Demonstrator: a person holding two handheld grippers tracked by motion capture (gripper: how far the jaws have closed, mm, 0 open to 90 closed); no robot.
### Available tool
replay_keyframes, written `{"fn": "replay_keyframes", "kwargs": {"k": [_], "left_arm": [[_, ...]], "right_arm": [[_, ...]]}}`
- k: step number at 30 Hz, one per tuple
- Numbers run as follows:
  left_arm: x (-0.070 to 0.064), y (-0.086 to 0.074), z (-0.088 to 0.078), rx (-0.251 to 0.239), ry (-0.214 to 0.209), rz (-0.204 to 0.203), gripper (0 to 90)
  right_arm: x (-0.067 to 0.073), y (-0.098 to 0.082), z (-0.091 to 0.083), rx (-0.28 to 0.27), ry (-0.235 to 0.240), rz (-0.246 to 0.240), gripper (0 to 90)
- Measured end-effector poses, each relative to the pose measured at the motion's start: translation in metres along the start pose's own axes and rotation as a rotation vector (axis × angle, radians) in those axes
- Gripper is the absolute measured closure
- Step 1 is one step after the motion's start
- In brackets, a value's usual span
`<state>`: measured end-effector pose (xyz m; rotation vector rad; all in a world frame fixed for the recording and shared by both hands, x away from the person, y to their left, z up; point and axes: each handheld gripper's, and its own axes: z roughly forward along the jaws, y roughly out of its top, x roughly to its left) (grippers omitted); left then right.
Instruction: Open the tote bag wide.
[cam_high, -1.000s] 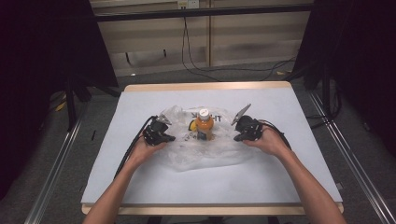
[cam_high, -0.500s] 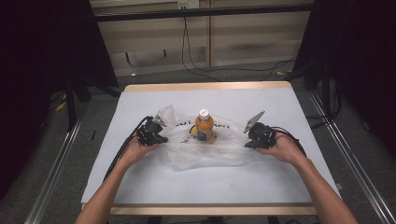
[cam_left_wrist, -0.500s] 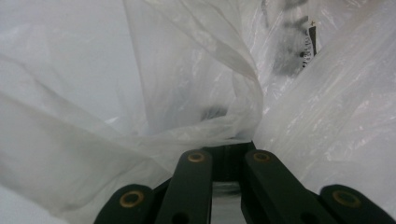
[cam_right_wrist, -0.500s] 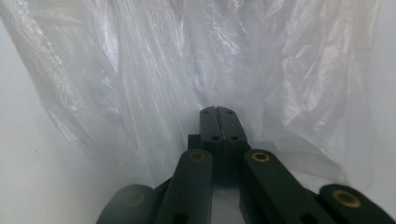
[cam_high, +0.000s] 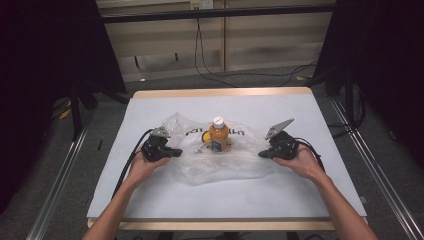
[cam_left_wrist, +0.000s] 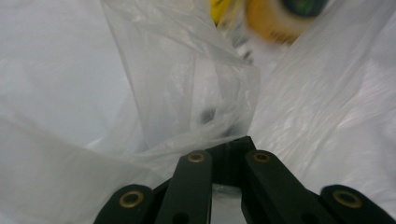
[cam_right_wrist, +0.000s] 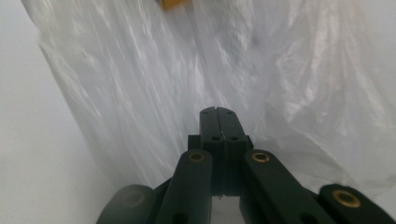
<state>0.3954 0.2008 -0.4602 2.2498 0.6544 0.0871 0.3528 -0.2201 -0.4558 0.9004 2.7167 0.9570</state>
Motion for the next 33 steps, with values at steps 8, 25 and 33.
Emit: {"fn": "replay_keyframes", "kwargs": {"k": [8, 25, 33], "left_arm": [[-0.020, 0.002, -0.025, -0.166, -0.067, -0.001, 90.0], [-0.044, 0.032, -0.026, -0.147, -0.051, 0.054, 90.0], [-0.044, 0.068, 0.013, -0.031, -0.002, 0.095, 90.0]], "right_arm": [[0.001, 0.013, -0.021, -0.235, 0.061, 0.058, 90.0], [0.000, 0.058, -0.025, -0.241, 0.100, 0.039, 90.0], [-0.017, 0.109, -0.008, -0.084, 0.088, -0.019, 90.0]]}}
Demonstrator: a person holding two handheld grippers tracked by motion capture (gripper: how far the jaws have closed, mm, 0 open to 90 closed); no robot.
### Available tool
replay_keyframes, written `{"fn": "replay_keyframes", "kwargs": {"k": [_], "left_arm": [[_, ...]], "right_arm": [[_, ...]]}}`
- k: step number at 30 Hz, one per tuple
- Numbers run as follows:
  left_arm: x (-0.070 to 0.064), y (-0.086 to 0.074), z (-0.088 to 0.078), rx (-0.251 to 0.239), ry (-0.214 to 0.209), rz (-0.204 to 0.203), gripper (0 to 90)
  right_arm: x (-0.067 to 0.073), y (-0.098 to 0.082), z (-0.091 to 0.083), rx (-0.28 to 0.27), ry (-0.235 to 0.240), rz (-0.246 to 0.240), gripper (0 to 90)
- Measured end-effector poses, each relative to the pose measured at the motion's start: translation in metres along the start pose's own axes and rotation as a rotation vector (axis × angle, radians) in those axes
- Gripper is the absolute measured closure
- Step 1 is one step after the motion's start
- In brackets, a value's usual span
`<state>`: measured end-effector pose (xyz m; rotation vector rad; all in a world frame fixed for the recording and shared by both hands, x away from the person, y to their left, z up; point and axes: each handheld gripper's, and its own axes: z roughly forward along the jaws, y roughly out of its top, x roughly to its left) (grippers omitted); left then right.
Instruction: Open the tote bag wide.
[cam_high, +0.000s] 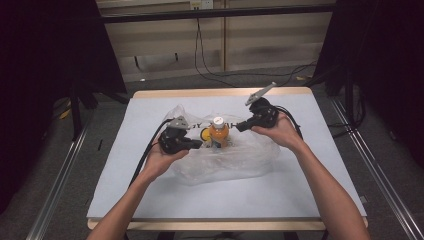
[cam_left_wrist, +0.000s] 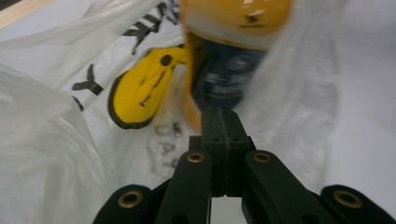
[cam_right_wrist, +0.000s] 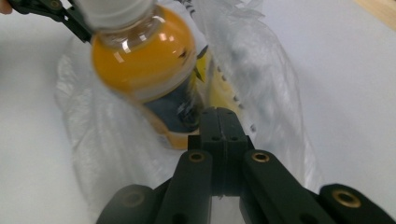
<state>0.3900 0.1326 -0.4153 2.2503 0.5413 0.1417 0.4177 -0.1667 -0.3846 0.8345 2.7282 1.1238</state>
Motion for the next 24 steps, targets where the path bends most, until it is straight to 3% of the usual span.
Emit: {"fn": "replay_keyframes", "kwargs": {"k": [1, 2, 3, 4, 7, 8, 10, 13, 16, 18, 21, 22, 24], "left_arm": [[0.004, 0.001, 0.008, 0.021, 0.011, -0.008, 90.0], [0.008, 0.000, 0.017, 0.089, 0.020, 0.015, 90.0], [0.008, 0.000, 0.017, 0.089, 0.020, 0.015, 90.0], [0.007, -0.003, 0.025, 0.097, -0.016, 0.002, 90.0], [0.001, -0.010, 0.034, 0.122, -0.037, 0.019, 90.0], [-0.005, -0.015, 0.038, 0.156, -0.051, 0.039, 90.0], [-0.009, -0.018, 0.040, 0.171, -0.053, 0.048, 90.0], [-0.018, -0.028, 0.041, 0.186, -0.087, 0.066, 90.0], [-0.031, -0.036, 0.042, 0.205, -0.103, 0.087, 90.0], [-0.039, -0.040, 0.039, 0.207, -0.141, 0.104, 90.0], [-0.054, -0.046, 0.033, 0.201, -0.160, 0.140, 90.0], [-0.064, -0.049, 0.028, 0.223, -0.175, 0.179, 90.0], [-0.068, -0.051, 0.028, 0.202, -0.179, 0.175, 90.0]], "right_arm": [[-0.006, 0.009, 0.012, 0.042, -0.004, -0.017, 90.0], [-0.009, 0.012, 0.018, 0.060, 0.009, -0.025, 90.0], [-0.009, 0.012, 0.018, 0.060, 0.009, -0.025, 90.0], [-0.012, 0.014, 0.027, 0.091, 0.023, -0.015, 90.0], [-0.021, 0.012, 0.063, 0.171, 0.072, -0.019, 90.0], [-0.021, 0.009, 0.079, 0.215, 0.087, -0.008, 90.0], [-0.021, 0.007, 0.090, 0.233, 0.099, -0.005, 90.0], [-0.021, 0.007, 0.099, 0.235, 0.097, 0.002, 90.0], [-0.025, 0.010, 0.107, 0.242, 0.072, 0.024, 90.0], [-0.033, 0.012, 0.112, 0.247, 0.023, 0.058, 90.0], [-0.039, 0.013, 0.115, 0.240, -0.011, 0.081, 90.0], [-0.045, 0.014, 0.117, 0.224, -0.019, 0.114, 90.0], [-0.048, 0.014, 0.117, 0.219, -0.030, 0.124, 90.0]]}}
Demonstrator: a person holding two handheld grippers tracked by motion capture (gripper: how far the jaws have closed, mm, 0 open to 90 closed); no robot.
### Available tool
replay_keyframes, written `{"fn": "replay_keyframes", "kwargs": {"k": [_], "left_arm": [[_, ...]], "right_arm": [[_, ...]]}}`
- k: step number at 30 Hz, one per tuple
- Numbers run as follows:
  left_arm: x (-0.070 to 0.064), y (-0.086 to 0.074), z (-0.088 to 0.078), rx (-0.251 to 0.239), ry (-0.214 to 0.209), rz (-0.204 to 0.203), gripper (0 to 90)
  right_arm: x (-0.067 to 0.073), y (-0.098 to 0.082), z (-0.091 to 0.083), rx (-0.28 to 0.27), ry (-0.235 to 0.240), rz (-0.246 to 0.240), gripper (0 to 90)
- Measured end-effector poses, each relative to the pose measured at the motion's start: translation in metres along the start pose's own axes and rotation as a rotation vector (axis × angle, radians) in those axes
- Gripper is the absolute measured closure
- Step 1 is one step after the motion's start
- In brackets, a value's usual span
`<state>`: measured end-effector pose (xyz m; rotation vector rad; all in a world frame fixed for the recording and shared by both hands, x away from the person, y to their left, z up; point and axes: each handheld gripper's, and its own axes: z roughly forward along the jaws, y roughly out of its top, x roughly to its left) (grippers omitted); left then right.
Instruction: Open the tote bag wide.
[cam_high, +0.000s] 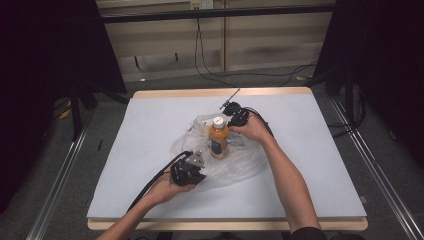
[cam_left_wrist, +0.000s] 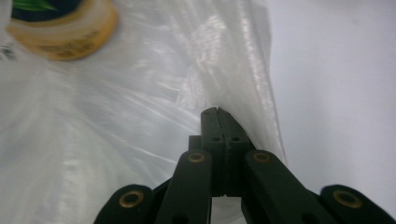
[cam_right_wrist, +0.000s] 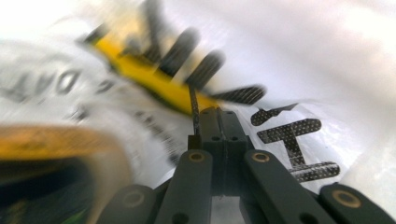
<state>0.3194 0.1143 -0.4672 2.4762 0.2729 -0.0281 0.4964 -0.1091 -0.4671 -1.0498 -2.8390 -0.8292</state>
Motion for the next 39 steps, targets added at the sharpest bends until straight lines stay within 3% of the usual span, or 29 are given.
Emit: {"fn": "replay_keyframes", "kwargs": {"k": [2, 3, 4, 5, 6, 11, 12, 13, 17, 19, 22, 23, 24, 26, 27, 28, 29, 30, 32, 34, 35, 37, 38, 39], "left_arm": [[-0.005, -0.003, -0.002, 0.003, -0.009, 0.006, 90.0], [-0.006, -0.005, -0.003, -0.003, -0.013, 0.009, 90.0], [-0.006, -0.005, -0.003, -0.003, -0.013, 0.009, 90.0], [-0.006, -0.006, -0.007, 0.022, -0.049, 0.018, 90.0], [-0.009, -0.008, -0.008, 0.025, -0.026, 0.032, 90.0], [-0.021, -0.015, -0.012, 0.022, -0.043, 0.048, 90.0], [-0.024, -0.017, -0.014, 0.033, -0.049, 0.053, 90.0], [-0.026, -0.018, -0.015, 0.025, -0.042, 0.061, 90.0], [-0.030, -0.022, -0.016, 0.016, -0.063, 0.063, 90.0], [-0.034, -0.024, -0.017, 0.019, -0.087, 0.070, 90.0], [-0.038, -0.024, -0.020, 0.049, -0.078, 0.087, 90.0], [-0.039, -0.025, -0.020, 0.040, -0.119, 0.085, 90.0], [-0.040, -0.026, -0.019, 0.022, -0.088, 0.080, 90.0], [-0.035, -0.025, -0.020, 0.018, -0.110, 0.082, 90.0], [-0.035, -0.025, -0.021, 0.018, -0.095, 0.073, 90.0], [-0.035, -0.025, -0.021, 0.018, -0.095, 0.073, 90.0], [-0.033, -0.023, -0.023, 0.008, -0.096, 0.071, 90.0], [-0.032, -0.022, -0.024, -0.052, -0.095, 0.047, 90.0], [-0.030, -0.015, -0.032, -0.104, -0.080, 0.039, 90.0], [-0.029, -0.010, -0.040, -0.135, -0.070, 0.042, 90.0], [-0.029, -0.004, -0.046, -0.156, -0.052, 0.047, 90.0], [-0.028, 0.001, -0.051, -0.172, -0.043, 0.045, 90.0], [-0.026, 0.004, -0.054, -0.190, -0.035, 0.042, 90.0], [-0.024, 0.011, -0.060, -0.217, -0.023, 0.042, 90.0]], "right_arm": [[-0.005, 0.005, 0.001, 0.001, -0.044, 0.029, 90.0], [-0.007, 0.006, 0.000, 0.013, -0.074, 0.017, 90.0], [-0.007, 0.006, 0.000, 0.013, -0.074, 0.017, 90.0], [-0.009, 0.008, 0.000, 0.015, -0.087, 0.012, 90.0], [-0.013, 0.010, 0.001, 0.014, -0.108, 0.034, 90.0], [-0.022, 0.010, 0.001, -0.013, -0.111, 0.073, 90.0], [-0.024, 0.010, 0.000, -0.013, -0.141, 0.073, 90.0], [-0.027, 0.010, 0.000, -0.024, -0.133, 0.086, 90.0], [-0.030, 0.012, -0.001, -0.011, -0.221, 0.099, 90.0], [-0.030, 0.013, -0.001, -0.003, -0.288, 0.097, 90.0], [-0.036, 0.011, -0.002, -0.017, -0.278, 0.123, 90.0], [-0.039, 0.007, -0.003, -0.026, -0.323, 0.135, 90.0], [-0.039, 0.007, -0.003, -0.026, -0.323, 0.135, 90.0], [-0.040, 0.006, -0.005, -0.030, -0.296, 0.139, 90.0], [-0.039, 0.006, -0.005, -0.037, -0.257, 0.132, 90.0], [-0.039, 0.006, -0.005, -0.037, -0.257, 0.132, 90.0], [-0.036, 0.005, -0.005, -0.051, -0.228, 0.127, 90.0], [-0.033, 0.005, -0.005, -0.065, -0.199, 0.117, 90.0], [-0.023, 0.007, -0.011, -0.089, -0.156, 0.072, 90.0], [-0.015, 0.008, -0.021, -0.153, -0.101, 0.064, 90.0], [-0.006, 0.009, -0.032, -0.180, -0.059, 0.036, 90.0], [-0.002, 0.009, -0.036, -0.189, -0.064, 0.018, 90.0], [0.006, 0.008, -0.048, -0.246, -0.028, -0.012, 90.0], [0.008, 0.008, -0.052, -0.260, -0.030, -0.017, 90.0]]}}
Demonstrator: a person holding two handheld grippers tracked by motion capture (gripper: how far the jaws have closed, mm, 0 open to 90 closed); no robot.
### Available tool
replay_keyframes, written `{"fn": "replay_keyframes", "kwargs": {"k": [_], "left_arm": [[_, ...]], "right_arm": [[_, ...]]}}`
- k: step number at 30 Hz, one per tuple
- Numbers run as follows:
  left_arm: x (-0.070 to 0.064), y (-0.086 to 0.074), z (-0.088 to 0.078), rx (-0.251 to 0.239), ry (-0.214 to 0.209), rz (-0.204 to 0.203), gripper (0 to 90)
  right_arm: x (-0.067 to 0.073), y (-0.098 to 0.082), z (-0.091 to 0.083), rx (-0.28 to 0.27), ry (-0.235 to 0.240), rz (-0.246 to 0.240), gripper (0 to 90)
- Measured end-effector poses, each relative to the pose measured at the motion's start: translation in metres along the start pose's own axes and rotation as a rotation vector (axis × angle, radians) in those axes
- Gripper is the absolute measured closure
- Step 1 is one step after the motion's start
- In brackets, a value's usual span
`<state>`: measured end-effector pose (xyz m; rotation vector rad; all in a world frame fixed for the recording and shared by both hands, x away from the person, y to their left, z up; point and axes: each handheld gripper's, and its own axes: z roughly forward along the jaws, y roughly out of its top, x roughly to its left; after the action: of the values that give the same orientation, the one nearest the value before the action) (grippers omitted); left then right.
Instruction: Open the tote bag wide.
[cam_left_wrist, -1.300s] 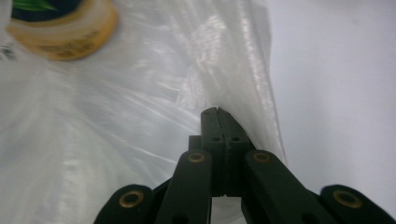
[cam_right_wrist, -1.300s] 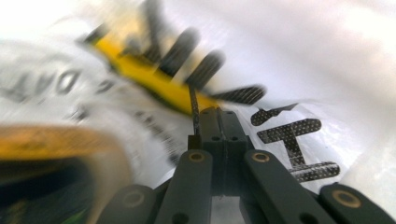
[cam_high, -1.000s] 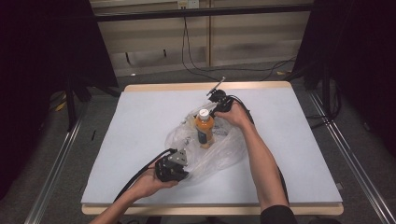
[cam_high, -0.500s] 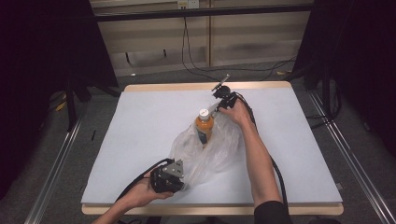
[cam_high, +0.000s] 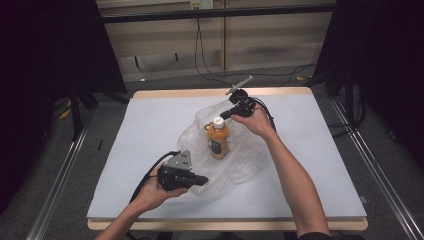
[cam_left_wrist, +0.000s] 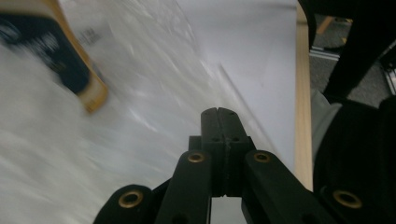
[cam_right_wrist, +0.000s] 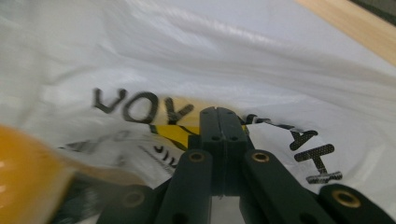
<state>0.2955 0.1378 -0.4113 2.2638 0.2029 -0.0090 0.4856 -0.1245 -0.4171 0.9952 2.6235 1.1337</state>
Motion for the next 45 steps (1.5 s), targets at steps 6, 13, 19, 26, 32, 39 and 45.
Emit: {"fn": "replay_keyframes", "kwargs": {"k": [6, 13, 19, 26, 32, 39, 45], "left_arm": [[0.028, 0.019, -0.001, -0.027, 0.089, -0.021, 90.0], [0.079, 0.003, 0.033, 0.109, 0.206, -0.121, 90.0], [0.107, -0.023, 0.044, 0.171, 0.239, -0.206, 90.0], [0.121, -0.045, 0.031, 0.140, 0.253, -0.280, 90.0], [0.120, -0.050, 0.025, 0.130, 0.258, -0.285, 90.0], [0.117, -0.049, 0.027, 0.099, 0.240, -0.285, 90.0], [0.107, -0.042, 0.012, -0.024, 0.233, -0.267, 90.0]], "right_arm": [[0.012, -0.001, -0.023, -0.034, 0.038, -0.032, 90.0], [0.031, -0.042, -0.012, 0.058, 0.038, -0.065, 90.0], [0.024, -0.083, -0.008, 0.104, 0.028, -0.050, 90.0], [0.019, -0.107, -0.019, 0.113, 0.020, -0.031, 90.0], [0.011, -0.117, -0.030, 0.111, 0.002, -0.026, 90.0], [0.014, -0.115, -0.028, 0.067, 0.005, -0.022, 90.0], [0.022, -0.108, -0.036, -0.017, -0.001, -0.026, 90.0]]}}
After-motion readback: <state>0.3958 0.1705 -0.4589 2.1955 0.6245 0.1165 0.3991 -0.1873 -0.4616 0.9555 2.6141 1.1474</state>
